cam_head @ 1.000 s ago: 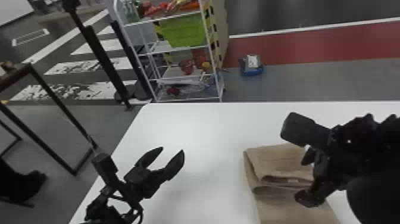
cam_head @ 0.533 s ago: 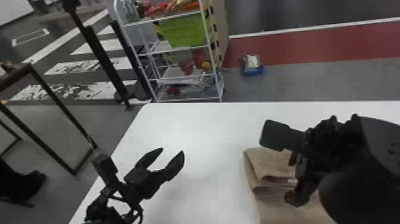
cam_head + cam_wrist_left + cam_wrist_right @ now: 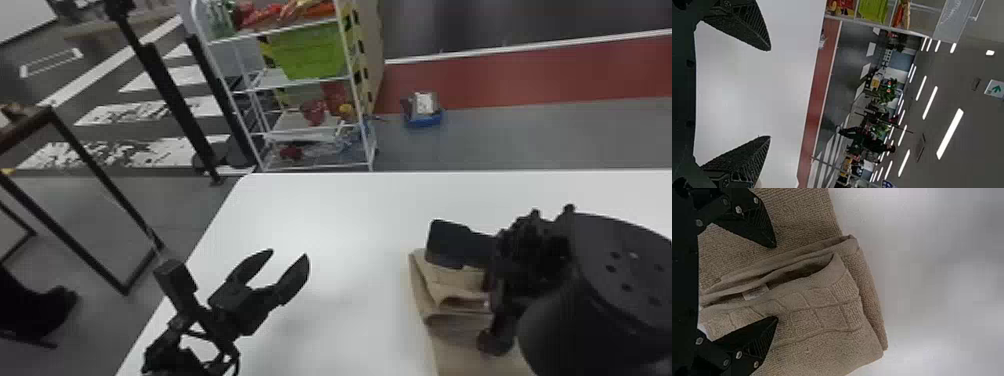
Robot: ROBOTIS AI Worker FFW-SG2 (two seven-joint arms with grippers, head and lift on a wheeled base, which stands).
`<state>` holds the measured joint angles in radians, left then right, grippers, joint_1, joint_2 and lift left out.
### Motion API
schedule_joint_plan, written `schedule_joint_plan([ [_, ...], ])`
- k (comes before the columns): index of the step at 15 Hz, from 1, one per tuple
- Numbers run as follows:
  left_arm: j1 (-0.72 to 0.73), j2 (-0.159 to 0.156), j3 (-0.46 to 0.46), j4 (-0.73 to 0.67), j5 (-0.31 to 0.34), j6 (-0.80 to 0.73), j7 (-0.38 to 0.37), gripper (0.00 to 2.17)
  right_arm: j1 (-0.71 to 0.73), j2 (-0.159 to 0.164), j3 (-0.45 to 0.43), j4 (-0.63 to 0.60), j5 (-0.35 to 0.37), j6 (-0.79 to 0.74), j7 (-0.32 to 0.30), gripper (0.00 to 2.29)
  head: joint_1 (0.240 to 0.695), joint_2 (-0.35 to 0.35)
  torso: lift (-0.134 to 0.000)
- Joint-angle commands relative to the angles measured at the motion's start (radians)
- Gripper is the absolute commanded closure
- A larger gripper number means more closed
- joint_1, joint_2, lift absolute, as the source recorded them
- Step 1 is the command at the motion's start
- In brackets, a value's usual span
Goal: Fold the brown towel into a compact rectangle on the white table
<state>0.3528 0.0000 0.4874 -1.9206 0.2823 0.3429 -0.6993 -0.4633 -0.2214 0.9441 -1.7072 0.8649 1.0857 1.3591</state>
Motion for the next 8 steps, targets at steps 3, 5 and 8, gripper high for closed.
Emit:
schedule_joint_plan([
  [3, 0.000, -0.003, 0.002, -0.001, 0.002, 0.000, -0.002, 0.08, -0.018, 0.016, -0.005, 0.012, -0.015, 0.021, 0.008, 0.34, 0.695, 0.350, -0.124],
  [5, 0.000, -0.003, 0.004, -0.003, 0.000, 0.000, -0.003, 0.08, -0.028, 0.024, -0.008, 0.009, -0.021, 0.024, 0.008, 0.34, 0.695, 0.350, -0.124],
  [8, 0.002, -0.003, 0.005, -0.005, 0.002, 0.000, -0.003, 0.08, -0.032, 0.030, -0.008, 0.023, -0.017, 0.024, 0.008, 0.35, 0.695, 0.350, -0.124],
])
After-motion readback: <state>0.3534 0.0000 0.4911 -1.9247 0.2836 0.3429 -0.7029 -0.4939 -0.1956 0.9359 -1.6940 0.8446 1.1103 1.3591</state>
